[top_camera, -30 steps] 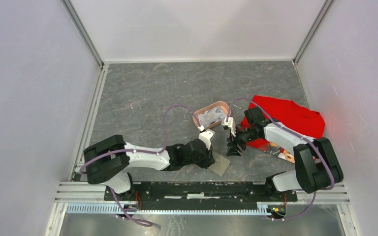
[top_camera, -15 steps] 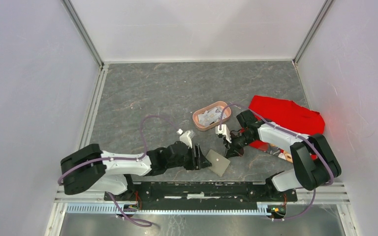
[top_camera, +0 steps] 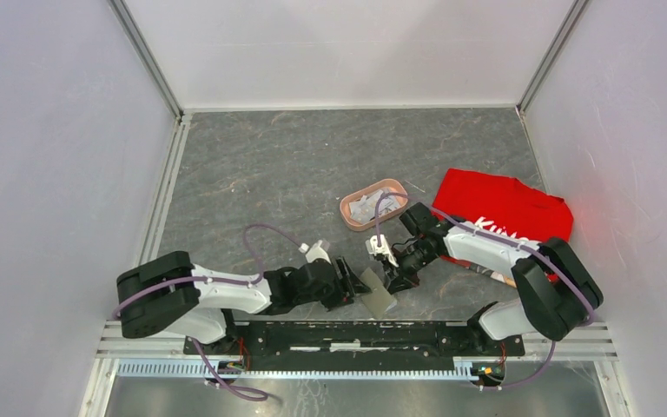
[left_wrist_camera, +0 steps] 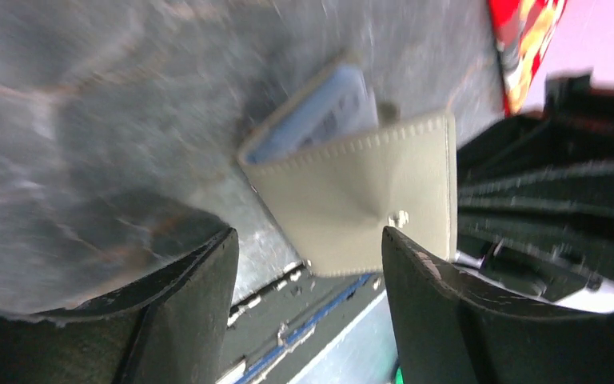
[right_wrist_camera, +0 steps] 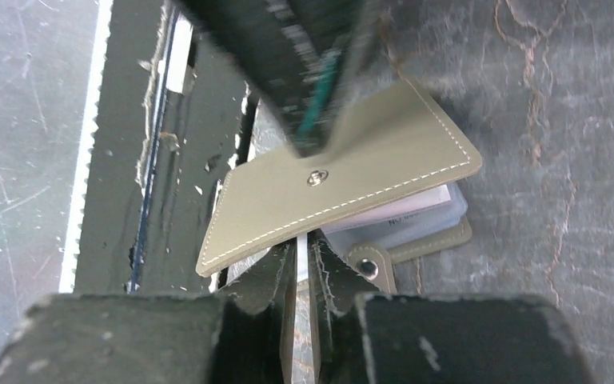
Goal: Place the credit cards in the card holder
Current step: Close the card holder at the center of the board.
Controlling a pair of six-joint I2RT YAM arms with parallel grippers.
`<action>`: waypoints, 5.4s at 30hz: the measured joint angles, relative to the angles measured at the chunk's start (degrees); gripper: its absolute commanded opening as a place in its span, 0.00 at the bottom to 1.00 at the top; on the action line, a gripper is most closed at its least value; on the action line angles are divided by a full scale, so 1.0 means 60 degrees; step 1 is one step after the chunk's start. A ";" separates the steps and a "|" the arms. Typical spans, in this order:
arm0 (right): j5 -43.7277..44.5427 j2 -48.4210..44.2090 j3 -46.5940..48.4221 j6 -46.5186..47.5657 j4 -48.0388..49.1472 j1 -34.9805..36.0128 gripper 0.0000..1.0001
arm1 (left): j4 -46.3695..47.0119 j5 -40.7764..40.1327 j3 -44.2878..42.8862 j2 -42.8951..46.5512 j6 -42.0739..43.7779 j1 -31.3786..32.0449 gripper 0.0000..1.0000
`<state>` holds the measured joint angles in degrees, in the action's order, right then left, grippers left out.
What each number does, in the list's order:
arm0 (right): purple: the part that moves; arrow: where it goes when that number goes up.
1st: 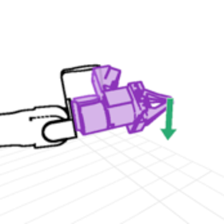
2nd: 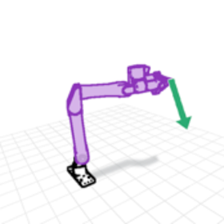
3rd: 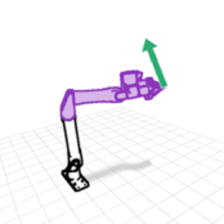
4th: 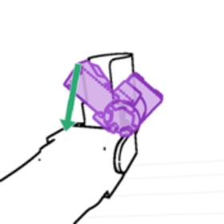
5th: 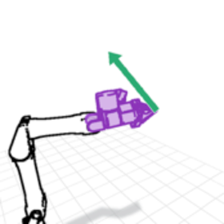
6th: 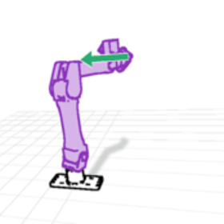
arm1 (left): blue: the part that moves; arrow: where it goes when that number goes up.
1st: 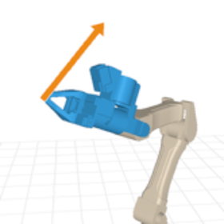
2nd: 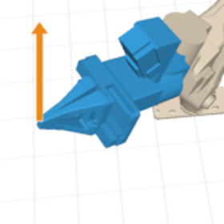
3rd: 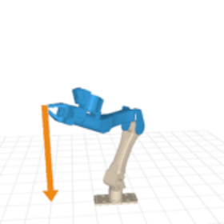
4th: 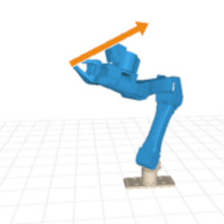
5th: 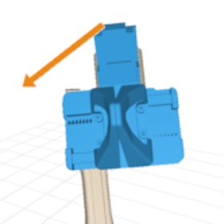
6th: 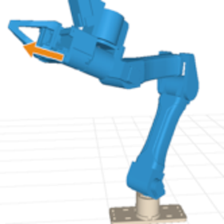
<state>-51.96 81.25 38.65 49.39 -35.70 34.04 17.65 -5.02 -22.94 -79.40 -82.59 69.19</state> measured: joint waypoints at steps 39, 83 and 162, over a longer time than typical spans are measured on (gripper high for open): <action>0.1603 0.0306 -0.0055 0.0069 0.0882 0.0452 0.50 | 0.1668 0.2546 0.0674 0.0641 0.2954 -0.2186 0.42; -0.0415 -0.0867 0.0091 0.0091 0.0255 -0.1745 0.47 | 0.0346 0.2350 -0.2386 -0.2619 0.3293 -0.1694 0.28; 0.1053 -0.1202 -0.0342 -0.1213 0.1829 -0.1384 0.00 | 0.0011 0.1195 -0.2874 -0.2765 0.3705 -0.1705 0.07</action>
<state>-45.65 74.04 36.60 42.11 -24.73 25.74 17.72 2.15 -40.18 -95.98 -60.36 58.96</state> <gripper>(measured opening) 0.006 0.081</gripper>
